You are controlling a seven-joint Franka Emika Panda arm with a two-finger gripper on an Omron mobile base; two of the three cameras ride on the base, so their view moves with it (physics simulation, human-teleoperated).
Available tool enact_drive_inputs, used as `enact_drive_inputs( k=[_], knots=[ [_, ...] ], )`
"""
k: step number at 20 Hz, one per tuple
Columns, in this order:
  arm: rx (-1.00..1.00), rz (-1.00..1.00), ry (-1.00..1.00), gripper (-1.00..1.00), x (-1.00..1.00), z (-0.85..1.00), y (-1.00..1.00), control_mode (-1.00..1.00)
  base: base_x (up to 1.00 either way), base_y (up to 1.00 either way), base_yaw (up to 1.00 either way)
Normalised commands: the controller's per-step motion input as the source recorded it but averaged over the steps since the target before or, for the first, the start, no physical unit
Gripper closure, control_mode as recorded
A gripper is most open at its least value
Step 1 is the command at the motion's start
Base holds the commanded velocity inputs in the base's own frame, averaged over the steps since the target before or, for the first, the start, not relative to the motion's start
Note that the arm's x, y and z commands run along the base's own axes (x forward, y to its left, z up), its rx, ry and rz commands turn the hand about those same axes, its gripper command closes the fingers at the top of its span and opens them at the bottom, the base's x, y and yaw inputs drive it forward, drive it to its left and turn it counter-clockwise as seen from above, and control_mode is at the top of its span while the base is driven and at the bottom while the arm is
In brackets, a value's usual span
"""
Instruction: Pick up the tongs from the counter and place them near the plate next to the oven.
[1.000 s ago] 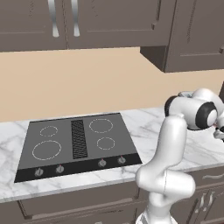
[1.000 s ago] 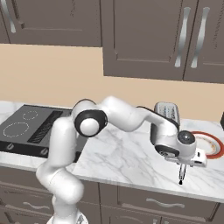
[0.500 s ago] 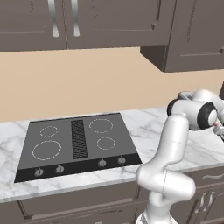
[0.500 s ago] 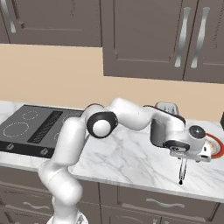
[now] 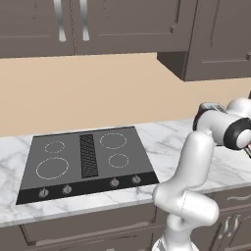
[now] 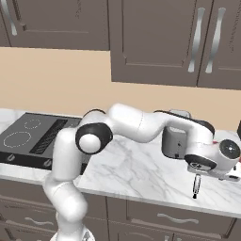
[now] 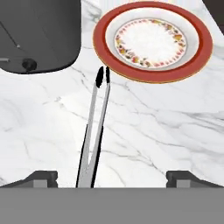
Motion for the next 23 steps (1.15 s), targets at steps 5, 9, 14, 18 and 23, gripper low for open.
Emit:
enact_drive_inputs(
  k=[5,9,14,18,23],
  knots=[
    [0.00,0.00,-0.01,-1.00,-0.90,0.73,0.84,-1.00,0.00,0.00,0.00],
    [0.00,0.00,0.00,-1.00,-0.54,0.71,1.00,-1.00,0.00,0.00,0.00],
    [-0.07,0.03,0.00,-1.00,-0.21,0.56,1.00,-1.00,0.00,0.00,0.00],
    [-0.12,0.05,0.03,-1.00,-0.10,0.46,1.00,-1.00,0.00,0.00,0.00],
    [-0.16,0.04,0.03,-1.00,-0.10,0.35,1.00,-1.00,0.00,0.00,0.00]
  ],
)
